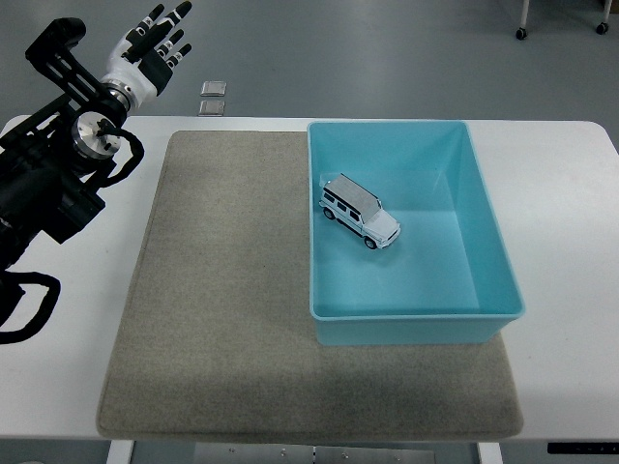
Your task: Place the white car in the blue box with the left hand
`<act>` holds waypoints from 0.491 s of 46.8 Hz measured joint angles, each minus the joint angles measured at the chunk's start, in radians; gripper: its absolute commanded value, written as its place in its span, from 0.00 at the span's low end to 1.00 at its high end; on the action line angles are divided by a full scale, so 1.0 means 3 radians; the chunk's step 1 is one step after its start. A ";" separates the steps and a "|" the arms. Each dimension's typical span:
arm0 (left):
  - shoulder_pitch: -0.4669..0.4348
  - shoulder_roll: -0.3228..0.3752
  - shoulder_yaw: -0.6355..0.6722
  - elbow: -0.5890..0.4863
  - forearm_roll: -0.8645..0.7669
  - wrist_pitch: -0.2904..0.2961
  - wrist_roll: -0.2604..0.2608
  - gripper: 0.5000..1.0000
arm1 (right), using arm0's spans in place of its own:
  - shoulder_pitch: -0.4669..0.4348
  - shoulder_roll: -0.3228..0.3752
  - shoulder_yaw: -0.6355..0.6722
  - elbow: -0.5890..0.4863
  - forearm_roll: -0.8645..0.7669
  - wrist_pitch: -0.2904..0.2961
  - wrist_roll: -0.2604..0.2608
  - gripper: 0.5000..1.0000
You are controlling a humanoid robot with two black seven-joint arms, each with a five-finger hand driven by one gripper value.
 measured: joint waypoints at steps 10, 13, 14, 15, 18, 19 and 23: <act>0.0106 -0.0021 -0.0138 0.0001 -0.0010 -0.0221 -0.0054 1.00 | -0.0002 0.0000 0.0000 0.0000 0.0000 0.0000 0.0000 0.87; 0.0105 -0.0021 -0.0139 -0.0002 -0.0009 -0.0222 -0.0075 1.00 | 0.0000 0.0000 0.0000 0.0000 0.0000 0.0000 0.0000 0.87; 0.0105 -0.0021 -0.0139 -0.0004 -0.0005 -0.0222 -0.0077 1.00 | 0.0000 0.0000 0.0000 0.0000 0.0000 0.0000 0.0000 0.87; 0.0105 -0.0021 -0.0139 -0.0006 0.0003 -0.0222 -0.0078 1.00 | 0.0000 0.0000 0.0000 0.0000 0.0000 0.0000 0.0000 0.87; 0.0099 -0.0016 -0.0139 -0.0012 0.0019 -0.0222 -0.0079 1.00 | 0.0000 0.0000 0.0000 0.0000 0.0000 0.0000 0.0000 0.87; 0.0095 -0.0011 -0.0139 -0.0013 0.0022 -0.0222 -0.0079 1.00 | 0.0000 0.0000 0.0000 0.0000 0.0000 0.0000 0.0000 0.87; 0.0094 0.0011 -0.0133 -0.0022 0.0030 -0.0233 -0.0080 1.00 | -0.0001 0.0000 0.0000 0.0000 0.0000 0.0000 0.0000 0.87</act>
